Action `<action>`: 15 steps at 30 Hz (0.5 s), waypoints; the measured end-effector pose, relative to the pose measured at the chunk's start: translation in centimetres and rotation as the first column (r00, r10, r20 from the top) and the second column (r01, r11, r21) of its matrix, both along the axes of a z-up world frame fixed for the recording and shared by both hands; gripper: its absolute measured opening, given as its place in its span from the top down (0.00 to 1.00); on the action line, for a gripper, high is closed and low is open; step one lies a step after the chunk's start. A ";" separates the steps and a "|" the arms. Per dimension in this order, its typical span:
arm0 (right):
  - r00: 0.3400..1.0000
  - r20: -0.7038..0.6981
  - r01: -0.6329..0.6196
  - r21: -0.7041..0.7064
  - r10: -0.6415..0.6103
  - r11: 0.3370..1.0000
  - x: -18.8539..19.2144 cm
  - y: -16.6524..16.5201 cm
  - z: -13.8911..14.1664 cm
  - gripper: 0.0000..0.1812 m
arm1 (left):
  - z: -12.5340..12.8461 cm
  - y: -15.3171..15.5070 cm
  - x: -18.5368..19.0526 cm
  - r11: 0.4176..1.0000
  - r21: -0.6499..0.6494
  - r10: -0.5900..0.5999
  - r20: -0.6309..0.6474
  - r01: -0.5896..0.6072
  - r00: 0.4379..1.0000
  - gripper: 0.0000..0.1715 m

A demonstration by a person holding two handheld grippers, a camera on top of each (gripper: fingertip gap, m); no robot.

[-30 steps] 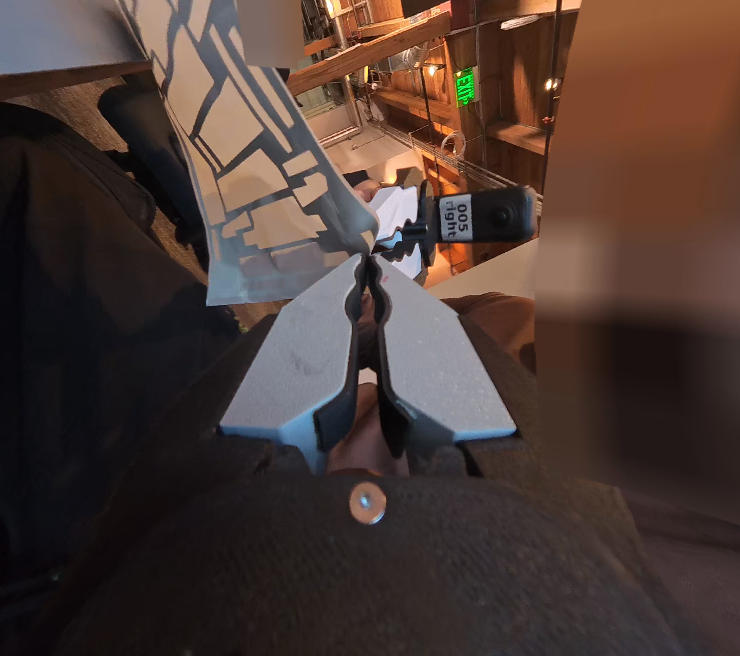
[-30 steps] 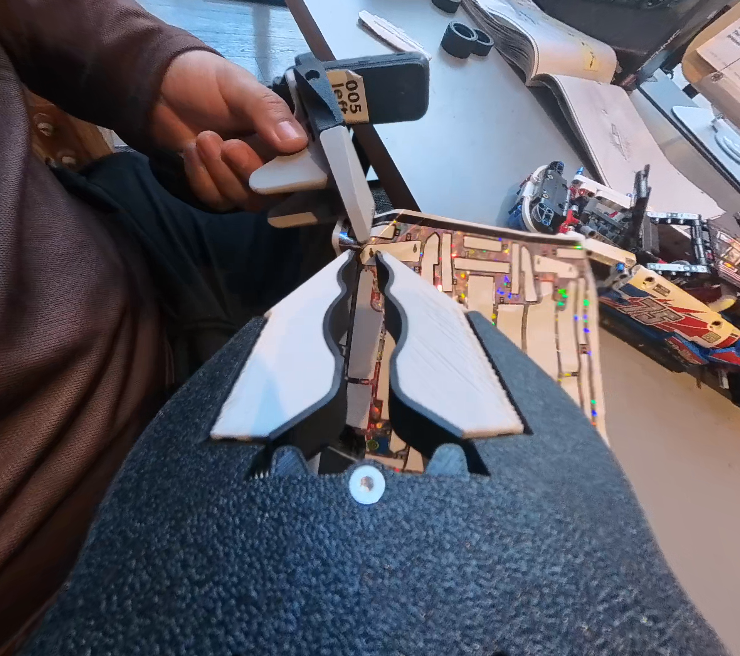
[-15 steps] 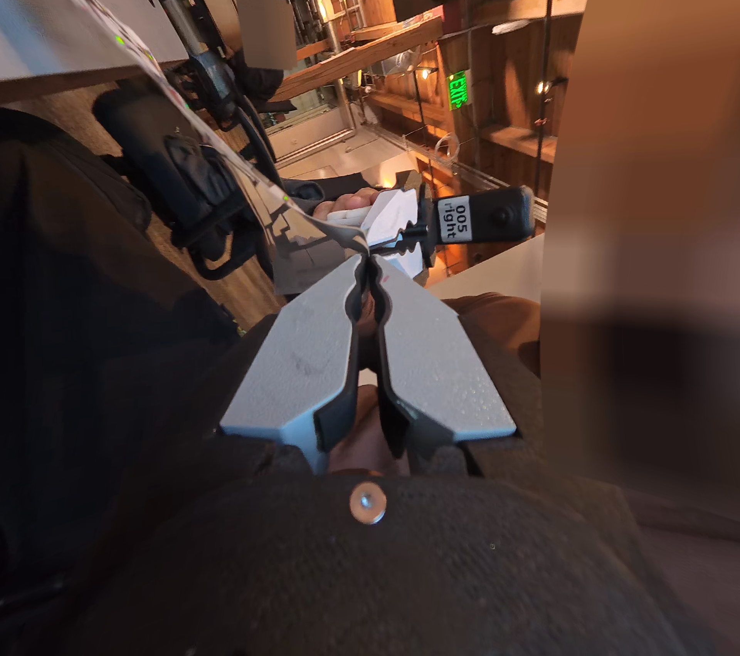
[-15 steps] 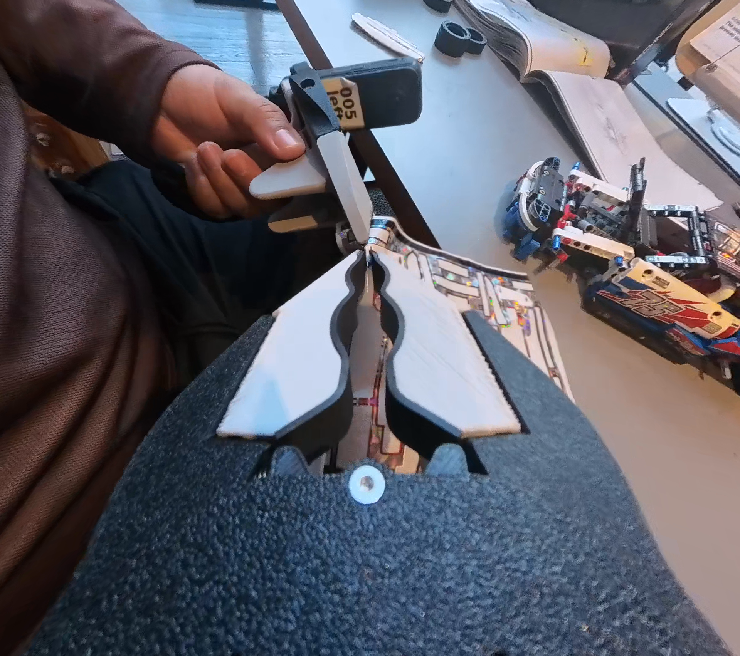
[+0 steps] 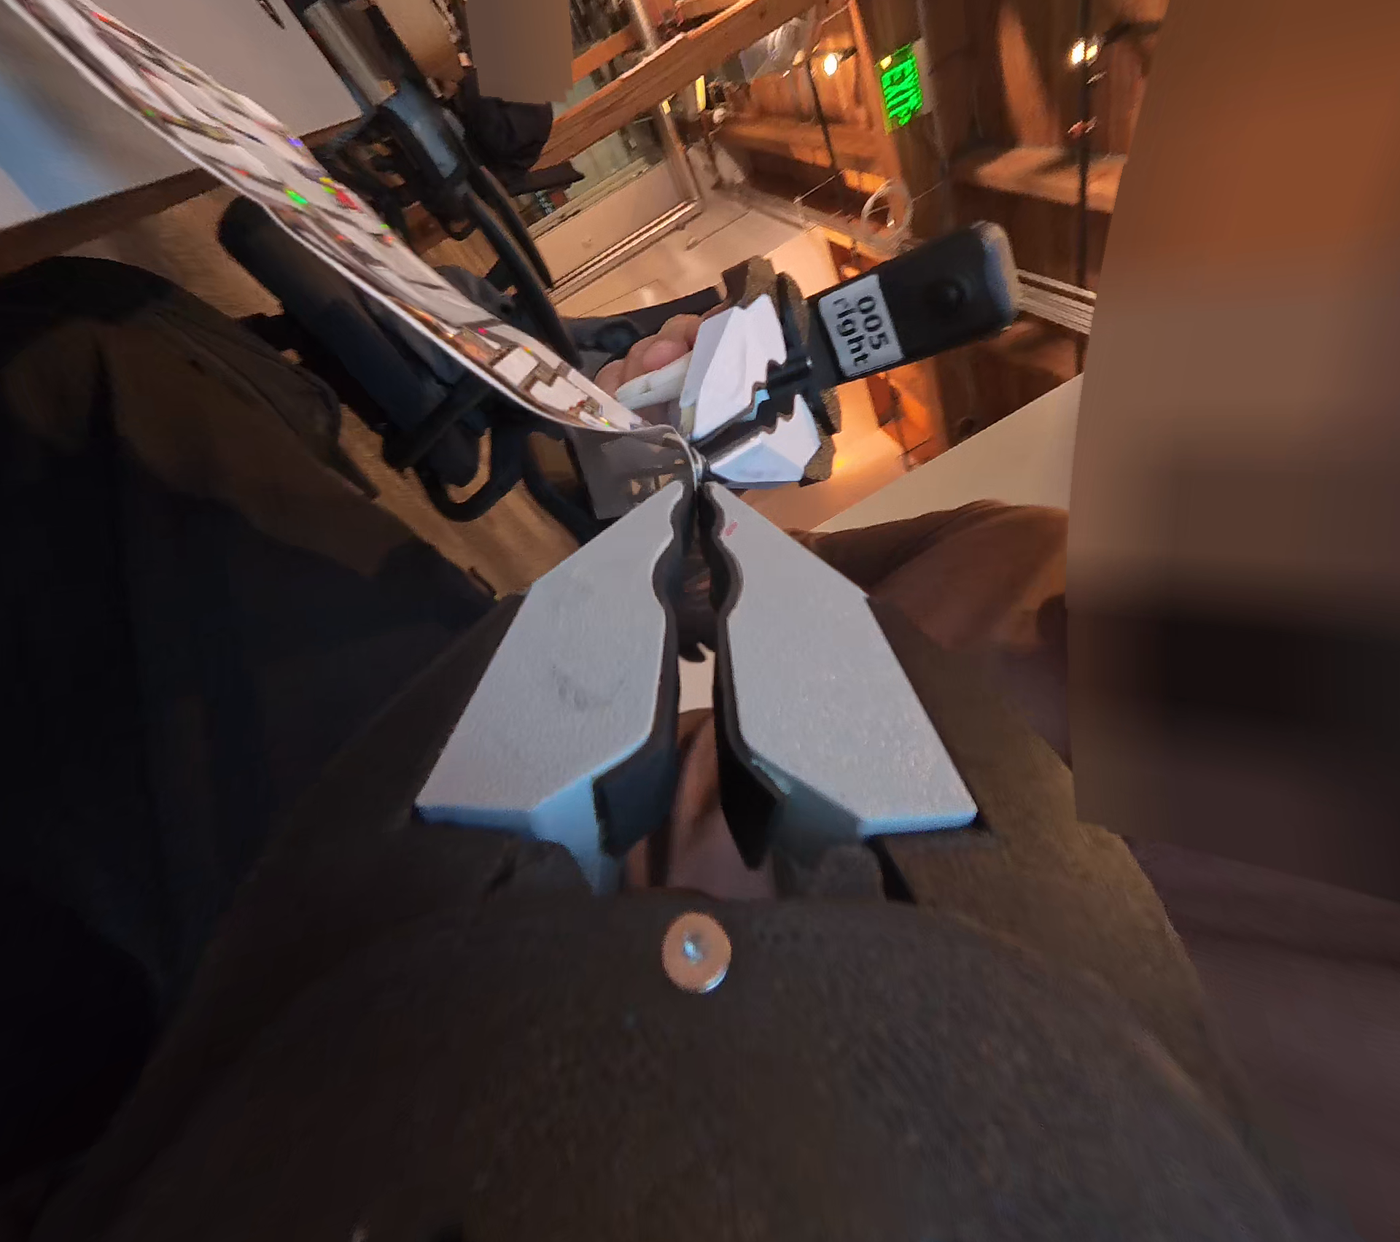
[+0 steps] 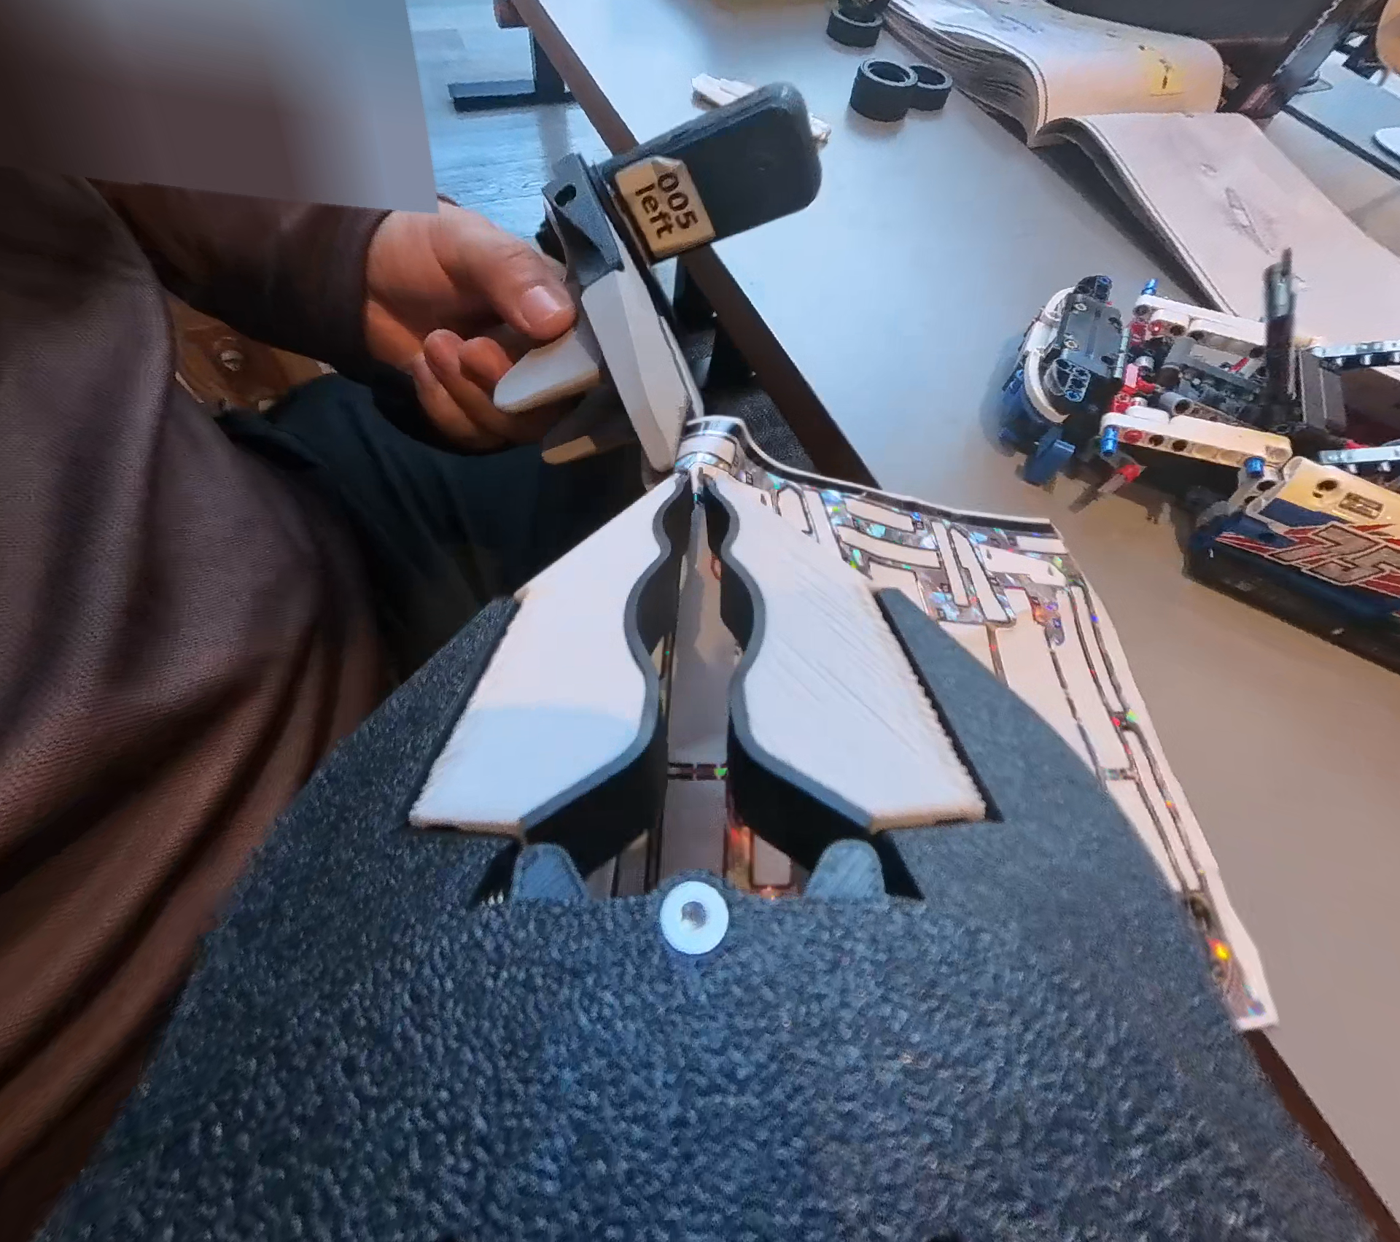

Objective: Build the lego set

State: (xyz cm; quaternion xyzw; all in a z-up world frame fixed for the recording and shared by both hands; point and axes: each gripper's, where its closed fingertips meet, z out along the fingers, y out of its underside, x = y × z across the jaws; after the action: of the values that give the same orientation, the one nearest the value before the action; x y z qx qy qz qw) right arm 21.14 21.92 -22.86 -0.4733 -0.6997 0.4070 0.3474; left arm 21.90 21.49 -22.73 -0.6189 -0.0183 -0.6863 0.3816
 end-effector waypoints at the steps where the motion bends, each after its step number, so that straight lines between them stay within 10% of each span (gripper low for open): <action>1: 1.000 0.012 -0.005 0.011 0.005 1.000 0.0 0.0 -0.3 0.98 | -0.2 0.0 0.0 1.000 -0.004 -0.001 -0.013 0.001 1.000 1.00; 8: 0.996 0.061 0.073 -0.093 -0.068 0.993 0.5 3.3 -1.0 0.86 | -3.3 0.8 -1.1 0.993 -0.110 0.038 -0.066 -0.045 0.997 1.00; 15: 0.841 0.184 0.540 -0.204 -0.509 0.817 5.1 16.9 -2.6 0.81 | -6.5 1.3 -1.7 0.970 -0.230 0.050 -0.118 -0.076 0.992 1.00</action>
State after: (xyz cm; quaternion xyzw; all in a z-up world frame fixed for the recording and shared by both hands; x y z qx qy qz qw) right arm 26.26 38.82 -25.51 -0.7110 -0.5054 0.3500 0.3414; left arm 20.16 22.78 -29.27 -0.6961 -0.0974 -0.6312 0.3279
